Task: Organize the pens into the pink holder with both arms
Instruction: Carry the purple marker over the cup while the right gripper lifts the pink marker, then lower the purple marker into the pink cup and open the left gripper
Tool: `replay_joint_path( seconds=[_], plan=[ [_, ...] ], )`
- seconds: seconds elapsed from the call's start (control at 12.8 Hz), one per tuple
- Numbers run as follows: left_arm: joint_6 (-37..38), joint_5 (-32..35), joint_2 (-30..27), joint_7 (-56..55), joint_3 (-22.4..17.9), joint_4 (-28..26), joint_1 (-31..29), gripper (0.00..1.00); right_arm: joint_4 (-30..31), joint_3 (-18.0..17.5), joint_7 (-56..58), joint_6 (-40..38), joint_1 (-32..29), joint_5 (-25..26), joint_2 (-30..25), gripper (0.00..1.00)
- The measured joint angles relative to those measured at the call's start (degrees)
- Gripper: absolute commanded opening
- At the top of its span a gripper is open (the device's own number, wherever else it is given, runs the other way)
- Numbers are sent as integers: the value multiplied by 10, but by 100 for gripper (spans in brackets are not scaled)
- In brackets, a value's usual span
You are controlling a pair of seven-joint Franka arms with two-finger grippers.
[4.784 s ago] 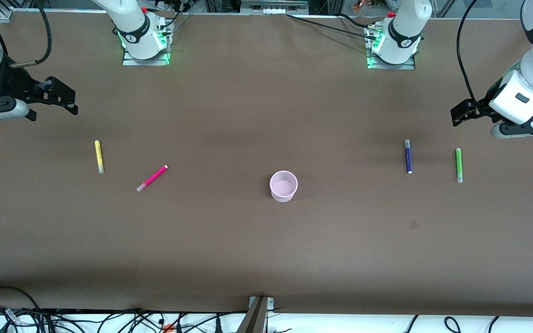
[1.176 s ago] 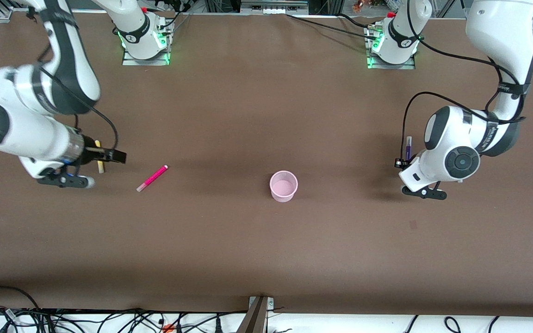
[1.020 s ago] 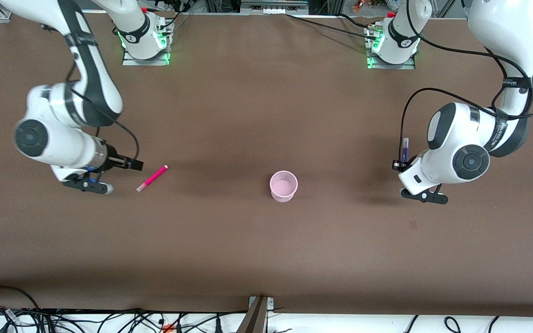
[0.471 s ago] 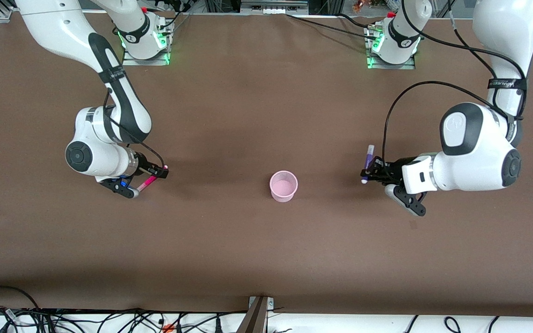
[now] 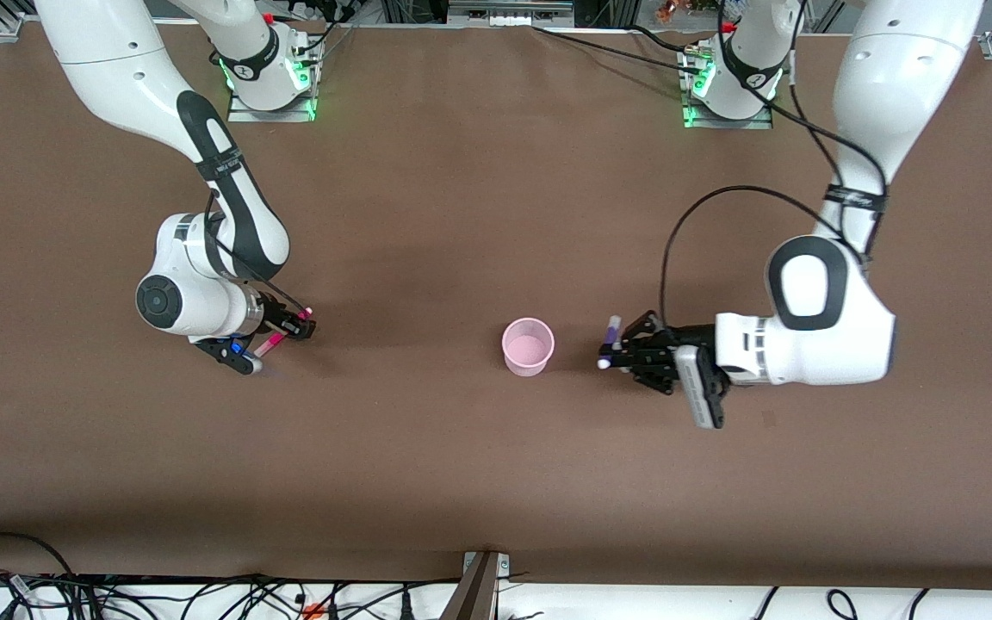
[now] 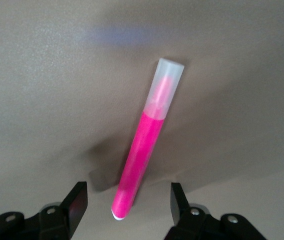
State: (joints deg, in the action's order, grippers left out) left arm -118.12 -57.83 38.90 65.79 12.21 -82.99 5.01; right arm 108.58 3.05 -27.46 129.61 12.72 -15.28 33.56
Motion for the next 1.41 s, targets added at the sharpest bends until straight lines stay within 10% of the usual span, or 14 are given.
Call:
replay_joint_path(
  seconds=[0.31, 0.71, 1.02, 1.1, 1.18, 1.41],
  plan=[
    [-70, -74, 10, 165, 1, 1, 59, 0, 0, 0, 0, 2, -9, 0, 1, 3],
    [-179, -27, 15, 232, 0, -3, 123, 0, -4, 0, 15, -11, -9, 0, 1, 0],
    [-183, 11, 15, 237, -1, -18, 128, 0, -108, 1, 17, -231, -14, -42, -3, 0],
    [-183, 15, 14, 237, -1, -24, 129, 33, -132, 3, 11, -274, -15, -71, -4, 0],
    [-183, 16, 13, 239, -1, -28, 132, 99, -150, 4, -4, -304, -17, -98, -4, 0],
    [-183, 23, 7, 243, -1, -31, 142, 100, -192, 4, -82, -372, -17, -177, -4, 0]
  ],
)
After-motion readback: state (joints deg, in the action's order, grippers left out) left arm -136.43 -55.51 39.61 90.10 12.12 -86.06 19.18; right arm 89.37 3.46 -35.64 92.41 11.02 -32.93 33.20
